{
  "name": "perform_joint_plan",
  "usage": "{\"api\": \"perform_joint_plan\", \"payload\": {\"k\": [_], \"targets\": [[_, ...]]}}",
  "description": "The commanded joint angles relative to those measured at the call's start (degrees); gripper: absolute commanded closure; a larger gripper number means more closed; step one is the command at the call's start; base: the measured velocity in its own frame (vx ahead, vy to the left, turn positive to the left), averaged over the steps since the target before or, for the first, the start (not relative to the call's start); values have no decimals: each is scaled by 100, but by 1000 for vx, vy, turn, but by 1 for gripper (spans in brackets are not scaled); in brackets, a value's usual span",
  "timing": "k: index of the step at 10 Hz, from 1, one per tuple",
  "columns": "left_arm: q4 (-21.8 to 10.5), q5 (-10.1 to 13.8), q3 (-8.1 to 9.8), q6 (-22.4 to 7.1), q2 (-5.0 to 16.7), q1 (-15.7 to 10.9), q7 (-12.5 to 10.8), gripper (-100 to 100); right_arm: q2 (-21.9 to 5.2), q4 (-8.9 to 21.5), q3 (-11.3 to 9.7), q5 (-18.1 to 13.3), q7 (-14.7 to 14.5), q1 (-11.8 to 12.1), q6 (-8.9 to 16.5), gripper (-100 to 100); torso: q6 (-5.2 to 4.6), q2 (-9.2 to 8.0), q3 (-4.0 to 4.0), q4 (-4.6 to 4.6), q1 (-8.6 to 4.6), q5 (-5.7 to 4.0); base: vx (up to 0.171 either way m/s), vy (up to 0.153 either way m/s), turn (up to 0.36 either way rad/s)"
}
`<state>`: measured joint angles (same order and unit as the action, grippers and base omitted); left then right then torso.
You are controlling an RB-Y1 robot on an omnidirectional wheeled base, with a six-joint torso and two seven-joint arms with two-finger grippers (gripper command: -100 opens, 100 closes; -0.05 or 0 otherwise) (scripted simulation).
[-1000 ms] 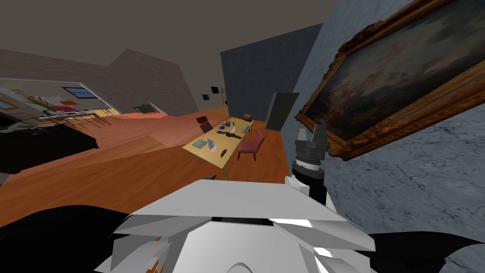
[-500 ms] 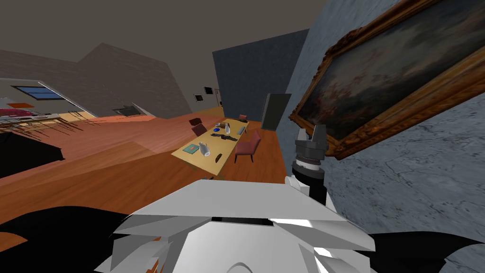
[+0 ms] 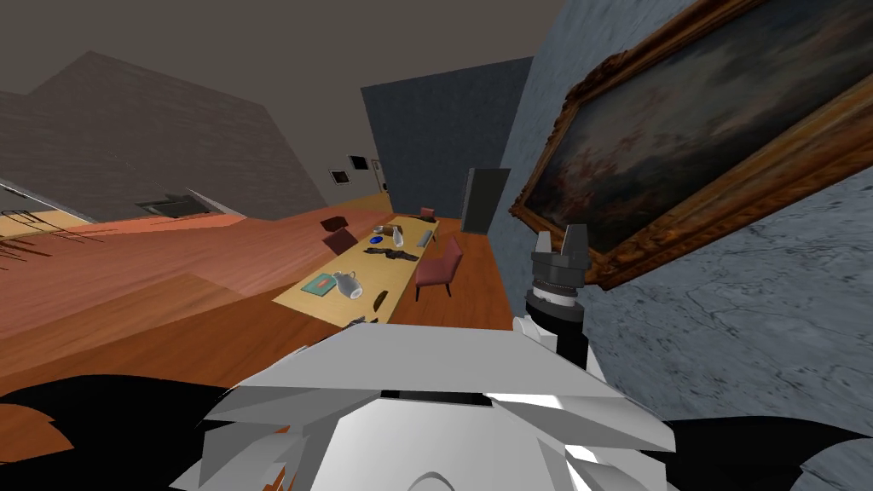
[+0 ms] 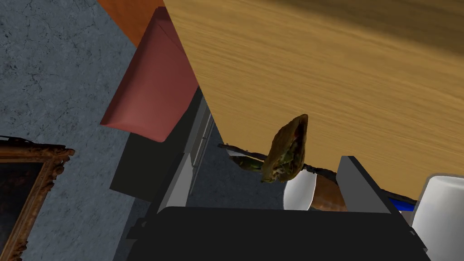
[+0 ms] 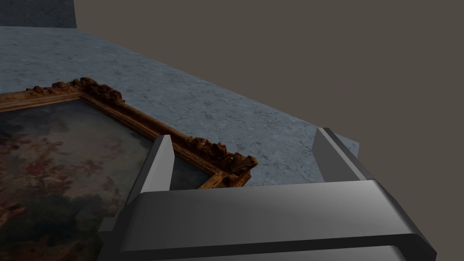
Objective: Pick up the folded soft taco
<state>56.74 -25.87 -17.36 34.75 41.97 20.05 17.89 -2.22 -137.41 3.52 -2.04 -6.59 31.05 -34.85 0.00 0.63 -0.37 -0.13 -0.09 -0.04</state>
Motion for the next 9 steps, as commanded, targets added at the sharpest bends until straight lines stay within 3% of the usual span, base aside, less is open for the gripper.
{"api": "perform_joint_plan", "payload": {"k": [1, 3, 4, 5, 6, 9], "targets": [[-231, -16, -86, 61, 149, -194, 111, -100, 0, 0, 0, 0, 0, 0, 0, 0, 0, 0, 0, 0, 0, 0, 189, 18, -250], [-386, -27, -153, 110, 255, -358, 178, -100, 0, 0, 0, 0, 0, 1, 0, 0, 3, 11, -6, -3, 5, 1, 203, 9, -127], [-330, -22, -120, 98, 208, -287, 164, -100, 0, 0, 0, 0, 0, 1, 0, 0, 2, 10, -6, -2, -4, 0, 85, -3, -22], [-339, -23, -125, 101, 213, -301, 173, 0, 0, 0, 0, 0, 0, 0, 0, 0, 7, -24, 12, 3, -7, -1, 17, 0, 3], [-474, -6, -127, -39, 133, -479, 101, -100, 0, 0, 0, 0, 0, -1, 0, 0, 7, -51, 28, 9, -7, -1, -80, 39, -215], [-885, 44, -137, -451, -106, -1014, -113, -100, 0, 1, 0, 0, 0, -4, 1, 0, 3, -141, 80, 30, 25, 6, -201, 80, -317]]}}
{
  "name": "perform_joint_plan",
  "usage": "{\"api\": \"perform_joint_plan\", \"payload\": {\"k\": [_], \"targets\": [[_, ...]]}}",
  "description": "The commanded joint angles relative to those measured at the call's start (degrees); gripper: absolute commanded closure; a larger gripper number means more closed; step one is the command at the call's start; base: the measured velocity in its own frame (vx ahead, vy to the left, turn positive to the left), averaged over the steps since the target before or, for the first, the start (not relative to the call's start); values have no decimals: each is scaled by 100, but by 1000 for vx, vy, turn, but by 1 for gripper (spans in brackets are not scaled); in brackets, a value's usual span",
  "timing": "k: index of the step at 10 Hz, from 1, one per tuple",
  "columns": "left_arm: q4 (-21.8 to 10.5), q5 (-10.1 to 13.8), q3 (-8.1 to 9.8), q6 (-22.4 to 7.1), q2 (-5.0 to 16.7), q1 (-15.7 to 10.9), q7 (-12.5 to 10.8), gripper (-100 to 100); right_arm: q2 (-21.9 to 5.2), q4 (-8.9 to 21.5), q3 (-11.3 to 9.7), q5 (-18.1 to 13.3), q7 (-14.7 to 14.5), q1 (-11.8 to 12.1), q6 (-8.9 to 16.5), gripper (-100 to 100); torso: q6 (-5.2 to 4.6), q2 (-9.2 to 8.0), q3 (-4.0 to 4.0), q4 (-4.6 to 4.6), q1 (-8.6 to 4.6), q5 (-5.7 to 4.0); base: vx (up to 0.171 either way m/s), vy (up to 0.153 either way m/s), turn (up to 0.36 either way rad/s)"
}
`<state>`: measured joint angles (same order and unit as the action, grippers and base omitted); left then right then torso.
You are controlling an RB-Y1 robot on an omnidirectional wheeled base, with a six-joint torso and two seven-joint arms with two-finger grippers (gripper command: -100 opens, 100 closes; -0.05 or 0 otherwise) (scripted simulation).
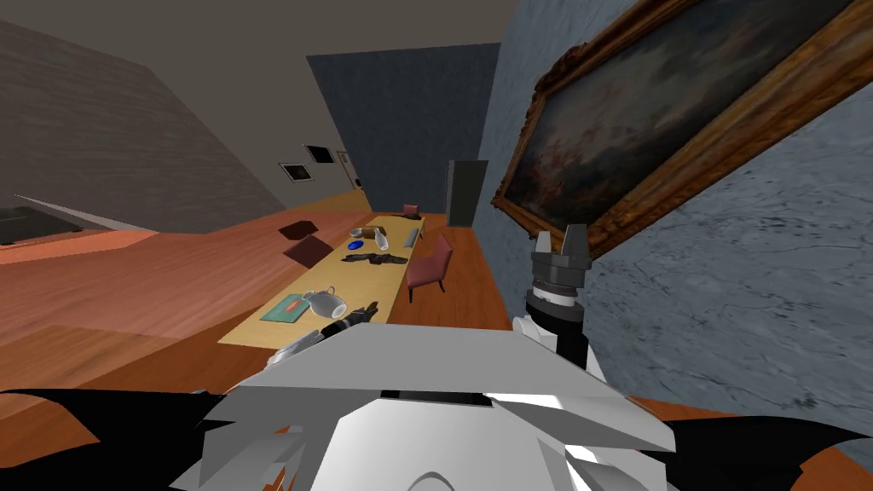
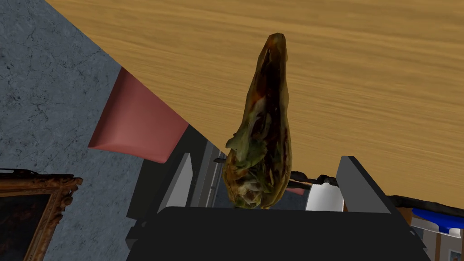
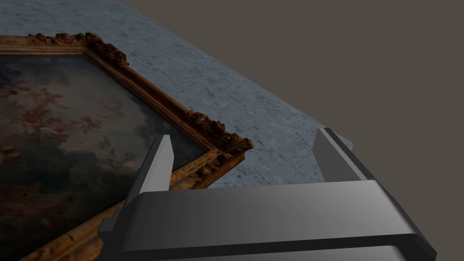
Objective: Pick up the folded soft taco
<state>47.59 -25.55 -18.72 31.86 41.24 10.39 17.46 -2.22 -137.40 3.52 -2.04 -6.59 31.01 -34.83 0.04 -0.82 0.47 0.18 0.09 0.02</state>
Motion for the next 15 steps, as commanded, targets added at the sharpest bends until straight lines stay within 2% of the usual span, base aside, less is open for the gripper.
{"api": "perform_joint_plan", "payload": {"k": [1, 3, 4, 8, 9, 10, 14, 15], "targets": [[30, 12, -1, -169, -34, -48, -69, -100, 0, 0, 0, 0, 0, 0, 0, 0, 0, 0, 0, 0, 0, 0, -152, 45, -86], [-244, 45, -8, -449, -193, -404, -212, -100, 0, 0, 1, 0, 0, 2, 0, 0, 6, 19, -11, -5, -1, -1, -161, 54, -223], [-244, 45, -8, -449, -193, -404, -212, -100, 0, 0, 0, 0, 0, 0, 0, 0, 0, 14, -8, -3, 1, 0, -136, 46, -150], [-792, 112, -21, -1007, -512, -1082, -498, -100, 0, 0, 0, 0, 0, 0, 0, 0, -7, 6, -4, -1, 17, 11, -199, 48, -280], [-742, 98, -21, -909, -452, -1013, -454, -100, 0, 0, 0, 0, 0, 0, 0, 0, -14, 9, -6, -4, 7, 23, -100, 6, -54], [-766, 100, -21, -936, -461, -1036, -467, 100, 0, 0, 1, 0, 0, 3, 0, 0, -8, 49, -28, -13, 2, 23, -20, 2, 11], [-759, 101, -22, -927, -464, -1033, -468, 100, 0, -1, 1, 0, 0, 4, -1, 0, -8, 110, -66, -29, 12, 26, -4, -1, -1], [-759, 100, -23, -927, -464, -1033, -467, 0, 0, -1, 1, 0, 0, 4, -1, 0, -8, 111, -67, -29, 13, 26, 0, 0, 0]]}}
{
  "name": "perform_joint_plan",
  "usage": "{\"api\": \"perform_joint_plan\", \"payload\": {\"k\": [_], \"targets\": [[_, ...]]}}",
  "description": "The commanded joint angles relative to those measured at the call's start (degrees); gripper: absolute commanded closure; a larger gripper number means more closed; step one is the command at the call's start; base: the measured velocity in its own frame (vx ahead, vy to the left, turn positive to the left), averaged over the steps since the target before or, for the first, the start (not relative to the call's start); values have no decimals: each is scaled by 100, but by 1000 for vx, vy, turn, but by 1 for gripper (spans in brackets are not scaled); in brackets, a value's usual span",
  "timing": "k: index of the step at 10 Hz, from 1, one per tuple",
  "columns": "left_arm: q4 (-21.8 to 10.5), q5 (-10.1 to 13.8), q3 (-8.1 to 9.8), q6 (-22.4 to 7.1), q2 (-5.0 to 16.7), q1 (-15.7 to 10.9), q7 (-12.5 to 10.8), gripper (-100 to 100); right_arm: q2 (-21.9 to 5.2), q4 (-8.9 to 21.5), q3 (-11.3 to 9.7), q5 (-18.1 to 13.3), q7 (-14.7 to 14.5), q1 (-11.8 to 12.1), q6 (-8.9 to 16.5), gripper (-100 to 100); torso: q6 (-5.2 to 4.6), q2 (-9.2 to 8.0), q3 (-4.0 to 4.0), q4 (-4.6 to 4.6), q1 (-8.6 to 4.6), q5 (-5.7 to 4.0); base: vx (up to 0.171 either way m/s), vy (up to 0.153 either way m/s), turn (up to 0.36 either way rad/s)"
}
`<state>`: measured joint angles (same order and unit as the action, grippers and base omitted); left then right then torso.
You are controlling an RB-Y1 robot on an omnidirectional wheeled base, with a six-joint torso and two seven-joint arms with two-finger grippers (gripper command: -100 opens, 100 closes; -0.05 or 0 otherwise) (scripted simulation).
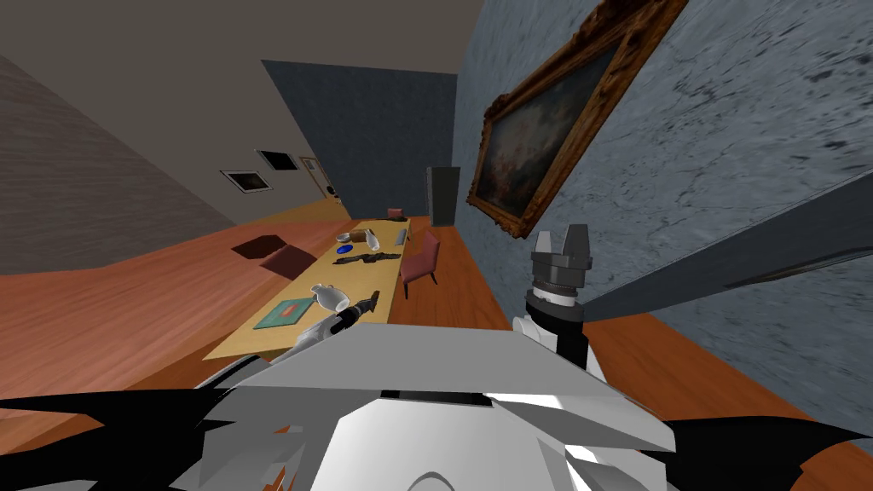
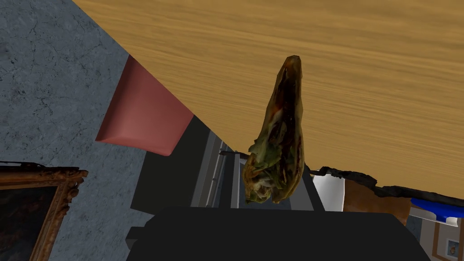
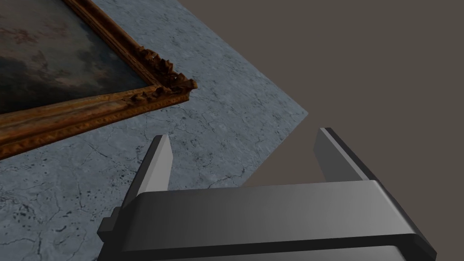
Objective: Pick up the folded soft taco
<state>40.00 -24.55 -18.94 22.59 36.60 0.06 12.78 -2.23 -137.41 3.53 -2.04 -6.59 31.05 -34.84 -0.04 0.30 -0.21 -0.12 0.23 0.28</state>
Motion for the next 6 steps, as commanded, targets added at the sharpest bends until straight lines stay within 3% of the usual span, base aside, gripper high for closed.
{"api": "perform_joint_plan", "payload": {"k": [1, 3, 4, 6], "targets": [[103, -5, 5, 59, 32, 94, 41, 100, 0, 0, 0, 0, 0, 0, 0, 0, 0, 0, 0, 0, 0, 0, 89, -16, 193], [375, -39, 11, 338, 191, 435, 184, 100, 0, -1, 1, 0, 0, 3, -1, 0, 12, 61, -34, -13, -16, -6, 217, -51, 343], [378, -39, 11, 338, 191, 451, 184, 100, 0, -1, 1, 0, 0, 3, -1, 0, 10, 75, -43, -17, -17, -7, 143, -34, 89], [652, -72, 18, 618, 351, 807, 326, 100, 0, -1, 1, 0, 0, 2, -1, 0, 1, 56, -32, -11, -8, -3, 169, -36, 227]]}}
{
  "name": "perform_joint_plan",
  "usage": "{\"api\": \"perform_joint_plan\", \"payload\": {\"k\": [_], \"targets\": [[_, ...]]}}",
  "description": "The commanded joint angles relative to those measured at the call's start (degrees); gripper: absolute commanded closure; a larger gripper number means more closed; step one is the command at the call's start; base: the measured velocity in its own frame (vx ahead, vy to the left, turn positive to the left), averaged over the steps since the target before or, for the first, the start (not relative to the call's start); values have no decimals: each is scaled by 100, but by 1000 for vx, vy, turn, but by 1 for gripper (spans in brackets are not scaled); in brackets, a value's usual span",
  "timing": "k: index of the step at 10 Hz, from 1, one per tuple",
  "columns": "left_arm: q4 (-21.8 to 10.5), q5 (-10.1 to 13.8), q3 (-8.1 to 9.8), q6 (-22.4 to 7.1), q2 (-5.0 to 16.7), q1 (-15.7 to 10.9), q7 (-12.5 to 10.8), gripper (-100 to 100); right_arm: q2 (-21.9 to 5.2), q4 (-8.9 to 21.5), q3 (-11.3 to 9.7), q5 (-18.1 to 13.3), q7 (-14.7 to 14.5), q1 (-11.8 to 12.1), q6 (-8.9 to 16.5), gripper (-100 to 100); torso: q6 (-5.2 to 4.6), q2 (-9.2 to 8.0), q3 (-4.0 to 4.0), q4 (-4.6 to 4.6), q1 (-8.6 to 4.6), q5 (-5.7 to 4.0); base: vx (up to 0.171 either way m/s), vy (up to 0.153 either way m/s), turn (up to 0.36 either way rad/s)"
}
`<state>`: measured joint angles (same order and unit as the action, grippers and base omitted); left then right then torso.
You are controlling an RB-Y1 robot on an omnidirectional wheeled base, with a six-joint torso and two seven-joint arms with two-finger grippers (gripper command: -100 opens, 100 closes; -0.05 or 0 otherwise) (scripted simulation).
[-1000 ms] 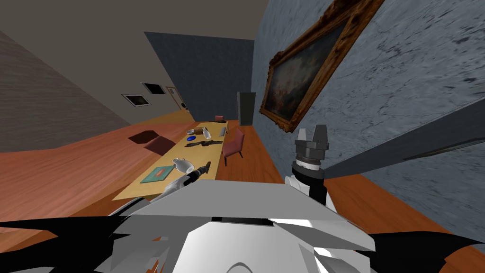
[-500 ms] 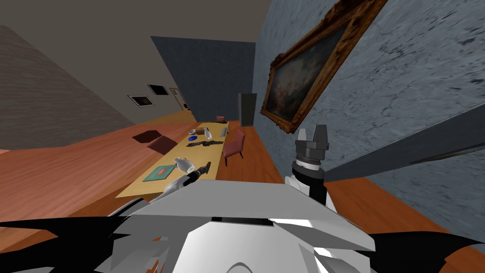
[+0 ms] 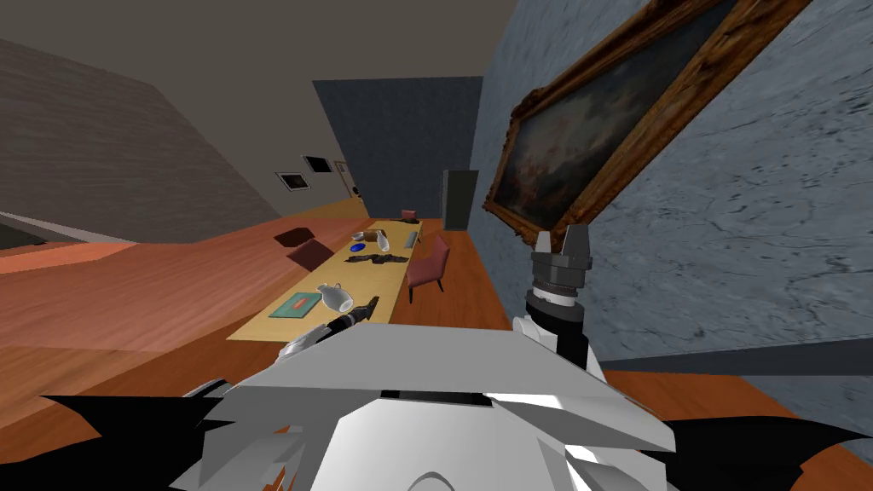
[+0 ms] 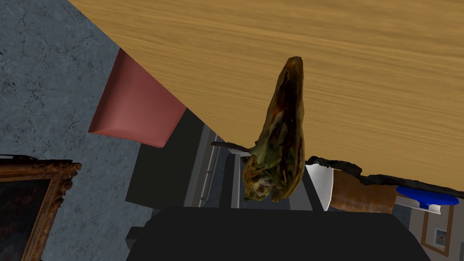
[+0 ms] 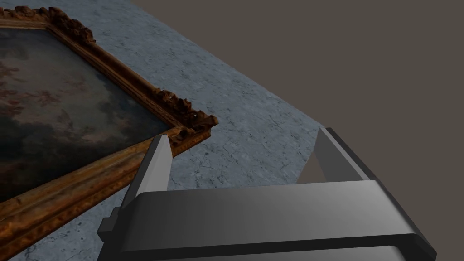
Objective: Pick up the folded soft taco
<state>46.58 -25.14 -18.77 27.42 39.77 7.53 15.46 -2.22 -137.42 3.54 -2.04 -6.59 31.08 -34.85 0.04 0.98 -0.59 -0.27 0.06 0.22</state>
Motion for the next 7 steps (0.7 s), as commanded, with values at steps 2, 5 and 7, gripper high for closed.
{"api": "perform_joint_plan", "payload": {"k": [2, 5, 7], "targets": [[131, -29, 4, 274, 114, 238, 130, 100, 0, 0, -1, 0, 0, -1, 0, 0, -16, 13, -6, 1, -4, 3, 184, -60, 203], [542, -79, 14, 693, 353, 773, 344, 100, 0, 0, 0, 0, 0, -1, 0, 0, -2, -13, 7, 2, 10, 3, 160, -44, 283], [600, -94, -13, 694, 410, 800, 317, 100, 0, 0, 0, 0, 0, 0, 0, 0, -11, 16, -8, 0, -16, 1, 175, -84, 191]]}}
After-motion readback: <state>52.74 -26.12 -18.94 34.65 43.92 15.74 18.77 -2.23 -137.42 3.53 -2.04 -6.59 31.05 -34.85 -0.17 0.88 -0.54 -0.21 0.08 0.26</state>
